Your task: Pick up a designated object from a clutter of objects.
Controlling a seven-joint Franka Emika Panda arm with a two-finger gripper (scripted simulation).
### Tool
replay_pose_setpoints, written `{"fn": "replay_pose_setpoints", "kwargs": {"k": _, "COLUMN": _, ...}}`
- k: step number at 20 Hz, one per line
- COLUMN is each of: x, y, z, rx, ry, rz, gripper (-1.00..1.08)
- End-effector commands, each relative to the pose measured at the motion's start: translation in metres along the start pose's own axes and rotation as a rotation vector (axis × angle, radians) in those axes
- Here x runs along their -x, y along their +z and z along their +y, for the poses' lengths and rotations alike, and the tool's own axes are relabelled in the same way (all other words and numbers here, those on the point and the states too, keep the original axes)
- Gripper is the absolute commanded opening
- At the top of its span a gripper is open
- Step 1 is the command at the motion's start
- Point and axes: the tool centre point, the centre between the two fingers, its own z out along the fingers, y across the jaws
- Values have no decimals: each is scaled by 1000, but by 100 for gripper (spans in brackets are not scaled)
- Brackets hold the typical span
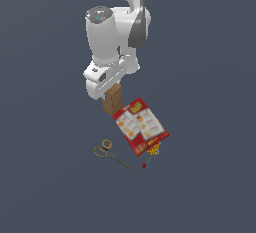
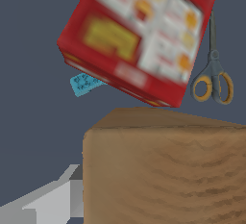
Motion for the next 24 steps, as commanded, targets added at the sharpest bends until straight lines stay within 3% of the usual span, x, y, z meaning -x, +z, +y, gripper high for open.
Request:
{"fn": "replay_pose_setpoints", "kwargs": {"k": 1, "x": -7, "y": -24, "z": 6, "rx": 8, "ry": -1, "rz": 4, "gripper": -100}}
{"fn": "replay_pose_setpoints", "kwargs": {"k": 16, "x": -45, "y": -159, "z": 35, "rx": 7, "ry": -1, "rz": 5, "gripper": -100}}
{"fn": "replay_pose_setpoints", "kwargs": {"k": 24, "x": -61, "y": -210, "z": 49, "rx": 6, "ry": -2, "rz": 5, "gripper": -100}}
